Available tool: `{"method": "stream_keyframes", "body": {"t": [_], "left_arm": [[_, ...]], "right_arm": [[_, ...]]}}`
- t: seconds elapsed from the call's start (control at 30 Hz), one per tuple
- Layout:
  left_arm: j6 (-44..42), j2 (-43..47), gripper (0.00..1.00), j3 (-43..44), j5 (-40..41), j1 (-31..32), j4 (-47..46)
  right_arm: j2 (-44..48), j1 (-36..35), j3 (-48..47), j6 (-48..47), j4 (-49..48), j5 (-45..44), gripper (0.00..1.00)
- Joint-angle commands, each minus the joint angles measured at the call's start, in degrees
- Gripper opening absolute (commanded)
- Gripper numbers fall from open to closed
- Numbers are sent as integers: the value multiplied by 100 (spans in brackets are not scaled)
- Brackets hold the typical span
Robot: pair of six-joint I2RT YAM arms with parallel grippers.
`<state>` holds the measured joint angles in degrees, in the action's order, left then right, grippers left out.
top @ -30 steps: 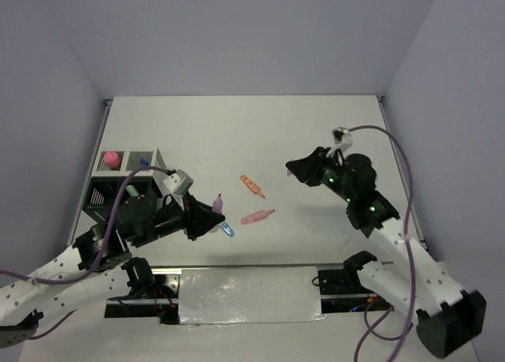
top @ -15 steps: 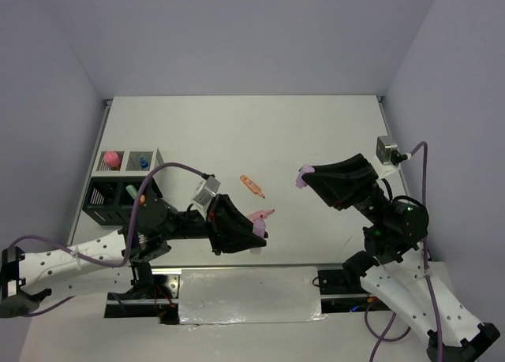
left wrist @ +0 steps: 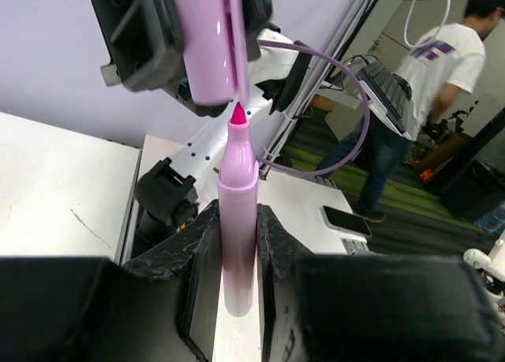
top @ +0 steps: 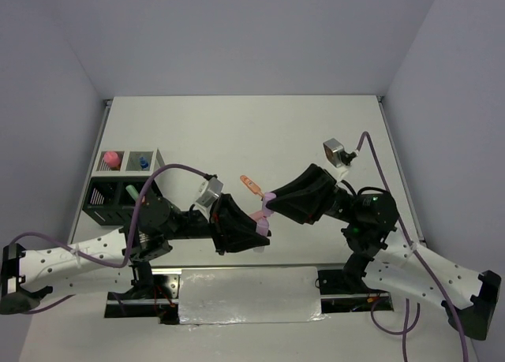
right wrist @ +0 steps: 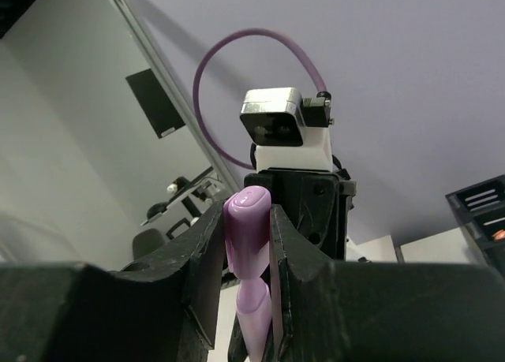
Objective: Sort the stationery into containers
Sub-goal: Close the pen cap on the pen.
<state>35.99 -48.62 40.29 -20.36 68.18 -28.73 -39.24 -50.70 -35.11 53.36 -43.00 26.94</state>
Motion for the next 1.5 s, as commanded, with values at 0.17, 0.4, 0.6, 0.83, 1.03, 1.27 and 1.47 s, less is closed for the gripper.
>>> {"method": "stream_keyframes", "body": {"t": [0.17,0.4,0.6,0.83,1.03,1.27,1.47], "left_arm": [[-118,63,0,110,-12,28,-344],[-206,370,0,14,76,28,-282],[-303,485,0,93,217,28,-28],[-347,477,0,154,269,28,34],[-399,581,0,181,339,28,105],[-478,687,0,119,419,28,52],[-584,705,0,233,454,28,122]], "right_arm": [[-382,-397,-391,-283,-569,-119,0],[-347,-415,-180,-344,-709,-110,0],[-557,-458,-224,-221,-920,110,0],[-848,-661,-347,-370,-903,250,1],[-831,-678,-233,-423,-1079,356,2],[-1102,-687,-250,-213,-1517,900,4],[-1182,-792,-233,-344,-1465,883,13]]}}
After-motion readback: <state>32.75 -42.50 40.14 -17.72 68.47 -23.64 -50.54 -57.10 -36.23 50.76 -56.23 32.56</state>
